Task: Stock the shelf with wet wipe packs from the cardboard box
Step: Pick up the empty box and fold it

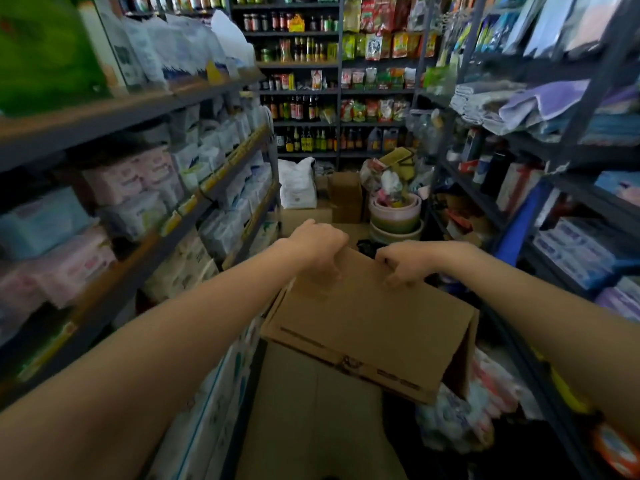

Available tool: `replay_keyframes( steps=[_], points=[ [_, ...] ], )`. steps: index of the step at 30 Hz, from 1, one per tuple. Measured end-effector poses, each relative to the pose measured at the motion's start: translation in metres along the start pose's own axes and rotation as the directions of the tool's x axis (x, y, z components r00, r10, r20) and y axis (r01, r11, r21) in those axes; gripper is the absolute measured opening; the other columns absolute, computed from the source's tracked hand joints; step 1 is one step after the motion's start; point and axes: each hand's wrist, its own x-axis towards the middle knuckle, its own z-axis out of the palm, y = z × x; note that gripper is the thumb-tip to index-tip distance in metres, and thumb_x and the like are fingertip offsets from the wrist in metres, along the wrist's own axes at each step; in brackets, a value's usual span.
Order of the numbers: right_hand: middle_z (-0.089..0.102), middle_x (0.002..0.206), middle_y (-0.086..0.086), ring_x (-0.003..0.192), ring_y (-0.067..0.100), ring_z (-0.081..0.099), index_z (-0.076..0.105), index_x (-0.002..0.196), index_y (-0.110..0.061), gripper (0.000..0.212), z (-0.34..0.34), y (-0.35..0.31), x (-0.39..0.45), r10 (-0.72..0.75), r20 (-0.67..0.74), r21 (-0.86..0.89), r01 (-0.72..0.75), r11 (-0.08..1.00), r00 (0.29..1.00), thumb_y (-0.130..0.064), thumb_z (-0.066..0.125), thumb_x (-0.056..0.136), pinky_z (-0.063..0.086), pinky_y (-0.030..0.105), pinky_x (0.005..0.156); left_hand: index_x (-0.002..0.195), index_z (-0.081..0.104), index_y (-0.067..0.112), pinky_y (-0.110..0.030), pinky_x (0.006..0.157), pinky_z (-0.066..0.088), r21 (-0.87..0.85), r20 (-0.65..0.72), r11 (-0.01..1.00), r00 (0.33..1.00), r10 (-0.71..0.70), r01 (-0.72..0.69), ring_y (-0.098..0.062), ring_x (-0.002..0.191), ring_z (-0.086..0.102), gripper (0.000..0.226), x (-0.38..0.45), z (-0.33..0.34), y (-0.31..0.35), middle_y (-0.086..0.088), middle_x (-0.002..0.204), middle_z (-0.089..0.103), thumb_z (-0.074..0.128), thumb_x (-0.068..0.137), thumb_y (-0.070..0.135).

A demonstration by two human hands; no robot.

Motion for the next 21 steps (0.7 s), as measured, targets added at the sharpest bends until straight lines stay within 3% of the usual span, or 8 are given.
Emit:
replay_keyframes(
  steps=[8,15,21],
  points=[
    [0.045,0.134,0.006,0.101,0.022,0.062,0.034,0.14,-0.015,0.05,-0.139,0.055,0.217,0.021,0.006,0.096,-0.022,0.995,1.0,-0.016,0.052,0.093,0.056,0.03,0.077,0.112,0.051,0.016,-0.035,0.096,0.036,0.056,-0.027,0.998,0.999,-0.016,0.017,-0.024,0.109,0.054,0.041,0.202,-0.014,-0.16,-0.005,0.117,0.058,0.062,0.084,0.043],
    [0.05,0.126,0.003,0.092,0.018,0.061,0.042,0.131,-0.015,0.045,-0.242,0.103,0.419,-0.036,-0.108,-0.006,0.036,0.999,0.994,-0.022,0.057,0.09,0.053,0.026,0.066,0.117,0.051,0.018,-0.035,0.1,0.034,0.133,-0.04,0.991,0.999,-0.01,0.016,-0.024,0.115,0.05,0.041,0.399,-0.006,-0.298,-0.004,0.121,0.056,0.064,0.083,0.038],
    [0.049,0.094,-0.006,0.08,0.013,0.051,0.045,0.088,-0.027,0.015,-0.324,0.158,0.599,-0.03,-0.135,-0.032,0.025,0.999,0.99,-0.018,0.057,0.088,0.037,0.018,0.054,0.12,0.051,0.018,-0.036,0.098,0.038,0.217,-0.038,0.974,0.996,0.078,-0.068,-0.025,0.117,0.049,0.044,0.587,0.009,-0.404,-0.004,0.124,0.054,0.066,0.082,0.035]
  ],
)
